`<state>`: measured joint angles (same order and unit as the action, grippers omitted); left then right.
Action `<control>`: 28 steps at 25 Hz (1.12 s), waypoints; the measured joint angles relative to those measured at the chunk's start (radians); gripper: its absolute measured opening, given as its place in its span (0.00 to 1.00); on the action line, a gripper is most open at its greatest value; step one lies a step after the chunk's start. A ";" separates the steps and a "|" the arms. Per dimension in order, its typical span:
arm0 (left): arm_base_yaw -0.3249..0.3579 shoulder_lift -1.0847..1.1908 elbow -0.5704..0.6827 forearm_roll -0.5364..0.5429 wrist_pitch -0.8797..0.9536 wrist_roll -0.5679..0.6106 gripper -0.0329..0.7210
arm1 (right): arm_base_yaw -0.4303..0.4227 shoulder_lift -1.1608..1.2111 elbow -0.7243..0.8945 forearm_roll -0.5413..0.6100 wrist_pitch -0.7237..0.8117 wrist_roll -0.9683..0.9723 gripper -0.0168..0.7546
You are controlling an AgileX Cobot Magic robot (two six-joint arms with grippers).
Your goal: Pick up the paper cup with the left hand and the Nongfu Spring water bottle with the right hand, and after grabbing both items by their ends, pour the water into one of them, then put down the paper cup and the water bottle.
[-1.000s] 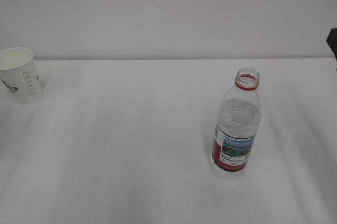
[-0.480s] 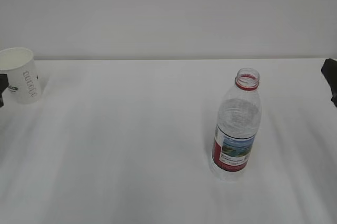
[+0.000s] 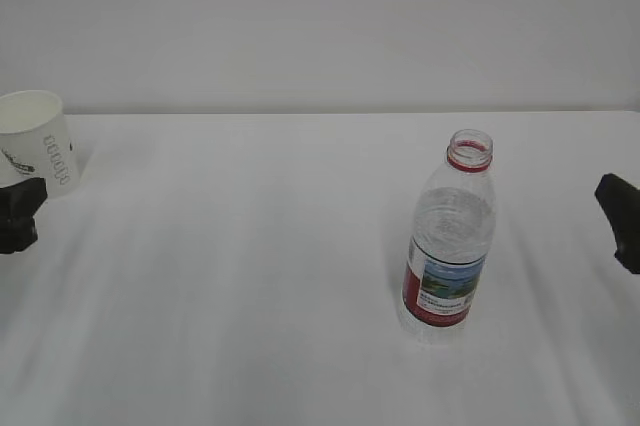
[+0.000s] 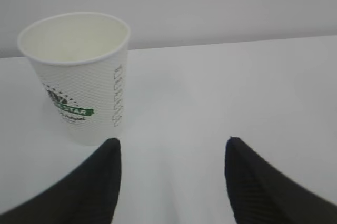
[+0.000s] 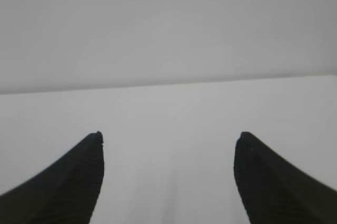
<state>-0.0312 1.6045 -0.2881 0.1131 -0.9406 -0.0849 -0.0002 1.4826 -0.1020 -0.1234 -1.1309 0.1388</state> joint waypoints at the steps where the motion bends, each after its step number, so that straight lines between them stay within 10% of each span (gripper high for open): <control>1: 0.000 0.016 0.000 0.016 -0.013 0.000 0.64 | 0.000 0.013 0.007 0.000 0.000 0.000 0.77; 28: 0.000 0.215 0.067 0.160 -0.199 -0.002 0.64 | 0.000 0.157 0.094 -0.261 -0.014 -0.044 0.77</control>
<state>-0.0312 1.8192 -0.2210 0.2727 -1.1398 -0.0870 -0.0002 1.6395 -0.0083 -0.3841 -1.1444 0.0950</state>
